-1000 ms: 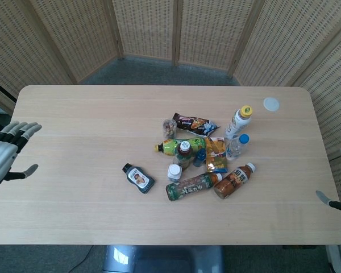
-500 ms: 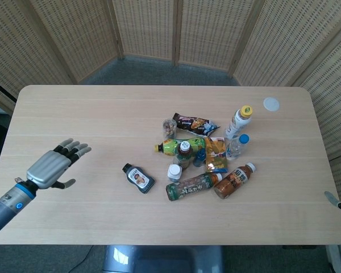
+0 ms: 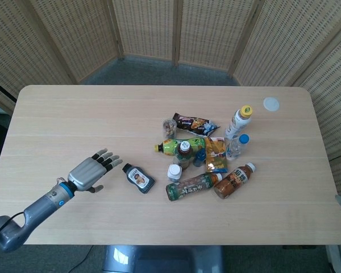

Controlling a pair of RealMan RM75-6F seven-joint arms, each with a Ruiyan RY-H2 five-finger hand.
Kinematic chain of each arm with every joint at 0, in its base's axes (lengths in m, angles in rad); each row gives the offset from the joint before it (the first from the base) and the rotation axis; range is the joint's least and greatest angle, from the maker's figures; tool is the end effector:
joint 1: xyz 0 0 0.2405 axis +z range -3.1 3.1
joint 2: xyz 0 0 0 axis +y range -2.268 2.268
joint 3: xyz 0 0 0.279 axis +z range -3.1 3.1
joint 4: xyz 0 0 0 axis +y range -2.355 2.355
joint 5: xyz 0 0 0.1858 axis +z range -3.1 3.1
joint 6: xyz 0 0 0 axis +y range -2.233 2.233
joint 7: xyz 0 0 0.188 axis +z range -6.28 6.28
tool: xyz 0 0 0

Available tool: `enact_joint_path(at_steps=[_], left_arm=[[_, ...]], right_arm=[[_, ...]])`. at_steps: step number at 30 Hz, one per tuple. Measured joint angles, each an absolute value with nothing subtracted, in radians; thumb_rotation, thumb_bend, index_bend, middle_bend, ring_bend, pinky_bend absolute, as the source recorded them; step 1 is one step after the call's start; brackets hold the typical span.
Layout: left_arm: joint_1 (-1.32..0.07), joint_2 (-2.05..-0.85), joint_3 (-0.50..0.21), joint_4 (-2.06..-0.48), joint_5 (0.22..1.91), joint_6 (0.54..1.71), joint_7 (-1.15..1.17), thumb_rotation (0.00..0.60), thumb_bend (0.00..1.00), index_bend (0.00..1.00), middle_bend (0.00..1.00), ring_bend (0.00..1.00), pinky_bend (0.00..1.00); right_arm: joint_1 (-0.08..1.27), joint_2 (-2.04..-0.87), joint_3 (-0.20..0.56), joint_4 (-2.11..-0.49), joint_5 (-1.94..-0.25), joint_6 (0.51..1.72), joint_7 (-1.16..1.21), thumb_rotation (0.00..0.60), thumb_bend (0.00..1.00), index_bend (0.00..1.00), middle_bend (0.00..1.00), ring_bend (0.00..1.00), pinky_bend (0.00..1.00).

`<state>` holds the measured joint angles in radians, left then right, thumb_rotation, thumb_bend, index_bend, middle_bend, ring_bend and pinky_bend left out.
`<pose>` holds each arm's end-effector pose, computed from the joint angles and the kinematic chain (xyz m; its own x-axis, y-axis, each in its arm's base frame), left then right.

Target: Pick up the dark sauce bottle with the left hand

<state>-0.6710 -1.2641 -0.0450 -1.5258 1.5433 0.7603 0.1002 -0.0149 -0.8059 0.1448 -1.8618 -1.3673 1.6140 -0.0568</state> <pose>-0.2069 0.3479 0.0295 0.6818 0.3424 0.6465 0.6889 -0.5979 -0.4099 -0.2995 -0.2037 0.3134 0.5048 0.1635 0.8476 -0.8599 0.1822 0.4769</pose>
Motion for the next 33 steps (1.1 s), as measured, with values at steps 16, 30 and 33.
enact_joint_path(at_steps=[16, 30, 33], left_arm=[[-0.762, -1.548, -0.055, -1.300, 1.461, 0.702, 0.177, 0.600, 0.34, 0.00, 0.00, 0.00, 0.00], [-0.799, -1.707, -0.047, -1.138, 1.484, 0.766, 0.199, 0.600, 0.34, 0.53, 0.52, 0.47, 0.06], [-0.799, -1.734, -0.042, -1.094, 1.501, 0.798, 0.192, 0.600, 0.34, 0.66, 0.64, 0.59, 0.19]], right_arm=[[-0.053, -0.790, 0.140, -1.851, -1.353, 1.645, -0.030, 0.515, 0.02, 0.00, 0.00, 0.00, 0.00], [-0.070, -0.783, 0.141, -1.846, -1.345, 1.658, -0.015, 0.513, 0.02, 0.00, 0.00, 0.00, 0.00], [-0.072, -0.779, 0.143, -1.847, -1.344, 1.660, -0.014, 0.514, 0.02, 0.00, 0.00, 0.00, 0.00]])
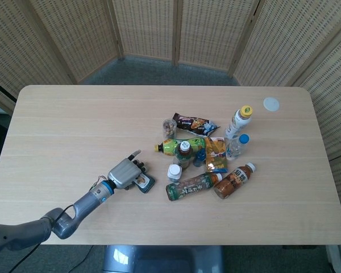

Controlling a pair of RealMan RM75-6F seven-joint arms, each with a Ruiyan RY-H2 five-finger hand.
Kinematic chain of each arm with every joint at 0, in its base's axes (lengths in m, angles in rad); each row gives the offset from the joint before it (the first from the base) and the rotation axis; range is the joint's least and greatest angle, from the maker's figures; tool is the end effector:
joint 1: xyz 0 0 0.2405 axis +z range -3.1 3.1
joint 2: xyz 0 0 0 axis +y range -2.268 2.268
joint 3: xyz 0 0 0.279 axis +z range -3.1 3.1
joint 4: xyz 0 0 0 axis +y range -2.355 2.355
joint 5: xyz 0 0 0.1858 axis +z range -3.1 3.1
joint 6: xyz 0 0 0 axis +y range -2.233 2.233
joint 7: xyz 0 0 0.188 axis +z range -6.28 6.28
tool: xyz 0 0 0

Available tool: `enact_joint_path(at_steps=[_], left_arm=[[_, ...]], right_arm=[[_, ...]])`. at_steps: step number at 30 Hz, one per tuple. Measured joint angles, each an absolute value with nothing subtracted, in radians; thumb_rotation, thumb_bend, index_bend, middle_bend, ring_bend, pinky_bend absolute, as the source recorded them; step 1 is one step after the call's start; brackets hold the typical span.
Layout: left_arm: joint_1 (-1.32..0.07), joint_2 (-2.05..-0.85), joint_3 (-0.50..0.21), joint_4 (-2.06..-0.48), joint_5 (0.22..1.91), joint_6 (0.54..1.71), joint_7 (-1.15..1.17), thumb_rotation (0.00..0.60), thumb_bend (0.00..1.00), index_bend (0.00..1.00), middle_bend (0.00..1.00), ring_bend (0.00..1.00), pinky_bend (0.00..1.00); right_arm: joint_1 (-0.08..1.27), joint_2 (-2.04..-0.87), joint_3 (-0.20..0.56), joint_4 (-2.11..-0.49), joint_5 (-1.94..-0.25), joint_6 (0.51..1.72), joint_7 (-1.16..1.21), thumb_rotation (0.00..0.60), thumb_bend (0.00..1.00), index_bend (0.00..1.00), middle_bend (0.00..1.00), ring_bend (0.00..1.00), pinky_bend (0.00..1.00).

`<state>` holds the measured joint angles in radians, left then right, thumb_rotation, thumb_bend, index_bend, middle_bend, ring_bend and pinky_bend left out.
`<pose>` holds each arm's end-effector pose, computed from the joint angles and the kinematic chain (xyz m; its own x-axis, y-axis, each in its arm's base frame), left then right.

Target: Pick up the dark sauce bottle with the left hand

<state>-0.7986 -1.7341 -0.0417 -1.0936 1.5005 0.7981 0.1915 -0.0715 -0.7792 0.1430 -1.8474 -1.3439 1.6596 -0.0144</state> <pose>-0.1629 0.3761 -0.0977 0.7244 0.2209 0.6530 0.5986 -0.6713 -0.4370 -0.3102 -0.1837 0.3321 0.5191 0.1836 0.8348 -0.8461 0.2490 0.4714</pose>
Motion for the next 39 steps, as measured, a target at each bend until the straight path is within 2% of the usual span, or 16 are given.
enact_joint_path(at_steps=[7, 13, 25, 32, 39], left_arm=[[-0.794, -1.773, -0.035, -1.012, 1.505, 0.829, 0.170, 0.600, 0.33, 0.70, 0.68, 0.63, 0.25], [-0.780, -1.724, -0.059, -1.039, 1.497, 0.891, 0.100, 0.600, 0.33, 0.69, 0.67, 0.63, 0.26], [-0.738, -1.412, -0.154, -1.364, 1.479, 1.052, 0.018, 0.600, 0.32, 0.67, 0.67, 0.63, 0.26], [-0.712, -1.207, -0.261, -1.585, 1.457, 1.158, -0.001, 0.600, 0.31, 0.66, 0.66, 0.63, 0.25], [-0.701, -1.099, -0.360, -1.713, 1.417, 1.231, -0.028, 0.600, 0.31, 0.66, 0.66, 0.63, 0.24]], right_arm=[[-0.072, -0.776, 0.145, -1.852, -1.348, 1.662, -0.017, 0.510, 0.02, 0.00, 0.00, 0.00, 0.00], [-0.065, -0.780, 0.147, -1.854, -1.352, 1.653, -0.023, 0.513, 0.01, 0.00, 0.00, 0.00, 0.00], [-0.022, -0.823, 0.150, -1.834, -1.358, 1.592, -0.033, 0.514, 0.02, 0.00, 0.00, 0.00, 0.00], [-0.003, -0.859, 0.152, -1.807, -1.361, 1.571, -0.022, 0.516, 0.01, 0.00, 0.00, 0.00, 0.00], [-0.004, -0.868, 0.151, -1.793, -1.360, 1.572, -0.011, 0.510, 0.01, 0.00, 0.00, 0.00, 0.00]])
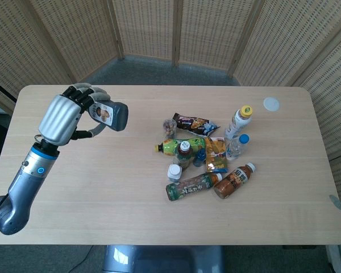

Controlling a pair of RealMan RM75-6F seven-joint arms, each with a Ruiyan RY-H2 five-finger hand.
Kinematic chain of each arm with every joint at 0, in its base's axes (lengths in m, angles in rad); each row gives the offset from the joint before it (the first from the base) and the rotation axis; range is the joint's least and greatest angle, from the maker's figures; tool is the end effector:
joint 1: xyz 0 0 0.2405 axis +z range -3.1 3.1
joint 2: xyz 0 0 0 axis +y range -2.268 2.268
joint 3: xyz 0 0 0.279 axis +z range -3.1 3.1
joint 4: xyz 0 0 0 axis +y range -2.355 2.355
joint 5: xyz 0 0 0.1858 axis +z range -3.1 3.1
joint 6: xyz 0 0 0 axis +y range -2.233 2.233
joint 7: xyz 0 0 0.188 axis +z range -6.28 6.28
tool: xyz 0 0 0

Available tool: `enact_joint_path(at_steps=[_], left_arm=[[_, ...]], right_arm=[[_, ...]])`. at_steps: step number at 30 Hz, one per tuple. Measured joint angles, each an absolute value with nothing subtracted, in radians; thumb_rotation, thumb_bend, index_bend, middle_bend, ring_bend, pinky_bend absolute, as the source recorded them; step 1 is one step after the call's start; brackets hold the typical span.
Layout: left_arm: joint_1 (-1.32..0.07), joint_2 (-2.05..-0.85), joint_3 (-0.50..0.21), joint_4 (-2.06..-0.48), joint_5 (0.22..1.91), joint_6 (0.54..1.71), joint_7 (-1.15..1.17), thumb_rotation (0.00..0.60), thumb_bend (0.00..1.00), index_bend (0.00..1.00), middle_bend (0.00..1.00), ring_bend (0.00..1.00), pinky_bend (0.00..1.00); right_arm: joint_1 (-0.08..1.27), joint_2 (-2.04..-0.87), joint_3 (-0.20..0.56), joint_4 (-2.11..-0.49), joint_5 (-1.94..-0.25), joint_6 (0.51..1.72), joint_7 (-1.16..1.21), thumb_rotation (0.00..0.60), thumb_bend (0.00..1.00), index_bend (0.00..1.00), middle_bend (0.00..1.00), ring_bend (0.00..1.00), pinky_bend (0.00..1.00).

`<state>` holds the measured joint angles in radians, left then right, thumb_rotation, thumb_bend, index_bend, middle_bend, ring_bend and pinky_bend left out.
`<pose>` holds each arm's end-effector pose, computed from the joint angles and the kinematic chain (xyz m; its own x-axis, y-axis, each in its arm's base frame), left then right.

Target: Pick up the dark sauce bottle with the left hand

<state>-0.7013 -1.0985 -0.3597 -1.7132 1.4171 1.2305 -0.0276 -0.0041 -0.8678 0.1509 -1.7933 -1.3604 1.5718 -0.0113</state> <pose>-0.0814 0.3985 0.2102 0.1832 -0.1805 0.9664 0.7959 -0.5498 -0.2536 -0.3151 -0.2090 0.2972 0.4657 0.1437 0.8732 -0.8800 0.1793 0.4398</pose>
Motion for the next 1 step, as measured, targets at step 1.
enact_joint_path(at_steps=[1], left_arm=[[-0.701, -1.095, -0.365, -1.719, 1.413, 1.235, -0.029, 0.600, 0.31, 0.66, 0.66, 0.63, 0.24]], right_arm=[[-0.005, -0.867, 0.151, -1.793, -1.361, 1.573, -0.011, 0.512, 0.01, 0.00, 0.00, 0.00, 0.00]])
